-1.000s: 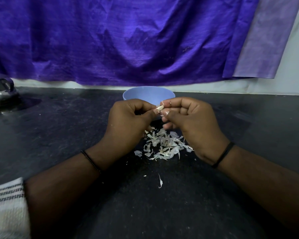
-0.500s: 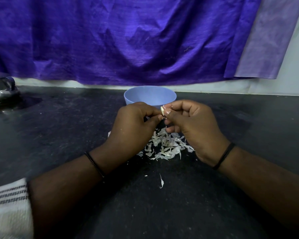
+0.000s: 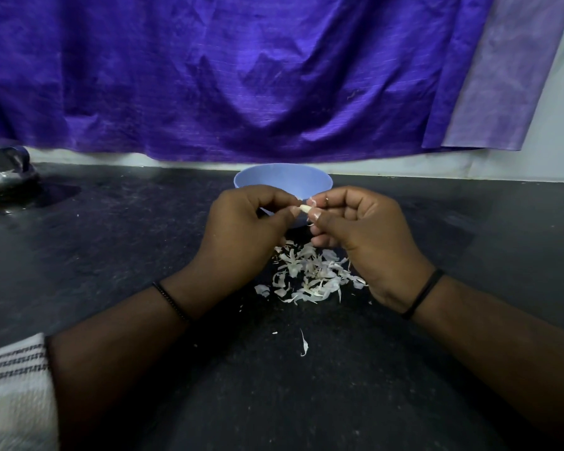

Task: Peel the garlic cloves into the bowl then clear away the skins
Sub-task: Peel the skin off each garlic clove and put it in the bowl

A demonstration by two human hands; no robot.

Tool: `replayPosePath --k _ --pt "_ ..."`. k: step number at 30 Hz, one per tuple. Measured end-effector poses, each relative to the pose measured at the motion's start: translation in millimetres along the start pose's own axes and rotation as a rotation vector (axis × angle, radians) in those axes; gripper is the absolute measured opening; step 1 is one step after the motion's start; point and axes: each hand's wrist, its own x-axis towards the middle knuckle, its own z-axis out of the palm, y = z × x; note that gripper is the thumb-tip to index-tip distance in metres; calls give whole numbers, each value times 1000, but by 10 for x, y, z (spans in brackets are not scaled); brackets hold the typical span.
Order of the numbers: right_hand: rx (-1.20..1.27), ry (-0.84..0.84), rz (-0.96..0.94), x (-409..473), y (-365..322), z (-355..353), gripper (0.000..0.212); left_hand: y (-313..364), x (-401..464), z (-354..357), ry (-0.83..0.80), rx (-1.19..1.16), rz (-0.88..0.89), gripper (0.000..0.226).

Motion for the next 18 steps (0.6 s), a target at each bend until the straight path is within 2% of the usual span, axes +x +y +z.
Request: replayPosePath --k 7,18 --pt "-43 -1 -2 14 3 -1 13 45 -7 -12 -61 -212 -133 9" --pt "-25 -5 14 -30 -28 31 12 53 -36 65 -45 -275 -192 15"
